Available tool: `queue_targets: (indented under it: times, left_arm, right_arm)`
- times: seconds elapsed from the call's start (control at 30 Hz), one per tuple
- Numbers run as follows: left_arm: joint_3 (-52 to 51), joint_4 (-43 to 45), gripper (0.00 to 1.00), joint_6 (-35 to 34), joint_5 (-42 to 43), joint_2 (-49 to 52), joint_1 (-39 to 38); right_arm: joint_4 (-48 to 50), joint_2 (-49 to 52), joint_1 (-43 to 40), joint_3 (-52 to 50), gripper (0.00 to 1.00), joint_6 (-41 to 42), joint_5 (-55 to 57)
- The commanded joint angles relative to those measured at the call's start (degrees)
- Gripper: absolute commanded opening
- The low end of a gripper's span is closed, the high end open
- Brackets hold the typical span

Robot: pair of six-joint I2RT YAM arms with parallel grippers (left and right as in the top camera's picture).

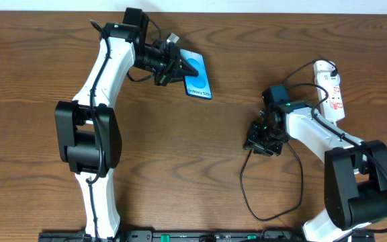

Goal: Plug charger to phone and switch on socket
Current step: 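Grasp the black cable's USB-C plug with the right gripper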

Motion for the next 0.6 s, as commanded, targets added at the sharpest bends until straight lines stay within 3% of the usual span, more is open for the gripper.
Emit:
queue_targets:
  times: [0.0, 0.2, 0.57]
  left_arm:
    - [0.3, -0.2, 0.07, 1.2, 1.6, -1.7, 0.2]
    - [0.3, -0.2, 0.07, 1.2, 1.6, -1.7, 0.2]
    - [0.3, -0.2, 0.07, 0.9, 1.6, -1.7, 0.2]
  right_arm:
    - [0.2, 0.2, 0.2, -1.0, 0.3, 1.3, 1.1]
    - [0.3, 0.2, 0.1, -1.1, 0.21, 1.3, 2.3]
    - [0.6, 0.2, 0.2, -1.0, 0.15, 1.3, 2.3]
